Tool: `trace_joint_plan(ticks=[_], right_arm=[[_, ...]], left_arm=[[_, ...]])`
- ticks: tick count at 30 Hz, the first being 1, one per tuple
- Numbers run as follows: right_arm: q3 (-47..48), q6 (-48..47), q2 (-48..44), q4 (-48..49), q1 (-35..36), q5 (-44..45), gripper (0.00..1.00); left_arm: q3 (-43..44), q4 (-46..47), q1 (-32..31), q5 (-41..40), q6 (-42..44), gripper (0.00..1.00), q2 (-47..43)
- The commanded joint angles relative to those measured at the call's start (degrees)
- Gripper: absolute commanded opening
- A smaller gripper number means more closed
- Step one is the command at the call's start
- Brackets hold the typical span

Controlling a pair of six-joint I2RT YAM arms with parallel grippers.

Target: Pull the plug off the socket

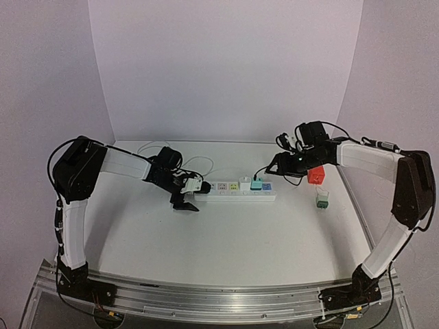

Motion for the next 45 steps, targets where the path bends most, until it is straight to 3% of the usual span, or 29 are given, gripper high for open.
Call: trace_joint_plan(ticks=[1,5,8,12,16,19,26,37,45], right_arm=[[-0.4,-1.9,2.3,1.0,0.4,-3.2,0.65],[-0.5,-1.3,4.7,2.5,0.4,-4.3,0.63],[-1.5,-1.4,5.4,4.7,0.4,-4.8,0.63],[-2.5,0.3,6.2,6.7,0.4,-4.7,0.62],[-3.3,4.1,7.4,7.7,0.4,-3.4,0.61],[-3.9,6.7,8.2,8.2,0.4,-1.3,0.6],[-5.5,10.9,8.2,8.1,0.4,5.7,0.59],[-3.0,15.8,13.9,8.2,0.4,10.5,0.55],[-0.4,20.2,18.3,10.5,0.4,9.1,0.52]], left_arm=[[8.6,-22.6,-0.2,14.7,6.6,0.85,-4.4],[19.6,-38.5,-0.4,23.3,10.7,0.85,-2.5],[25.6,-41.5,-1.1,27.7,8.7,0.85,-1.3],[29.4,-28.5,-2.3,29.4,-10.5,0.86,-0.8],[32.8,-12.3,-3.6,21.9,-25.6,0.91,1.8],[38.9,-12.2,-5.2,12.9,-25.3,0.92,7.9],[50.2,-18.1,-6.3,8.9,-21.7,0.94,20.2],[49.1,-9.6,-7.5,6.1,-24.1,0.81,23.5],[46.5,-7.1,-9.2,5.5,-25.8,0.71,24.6]])
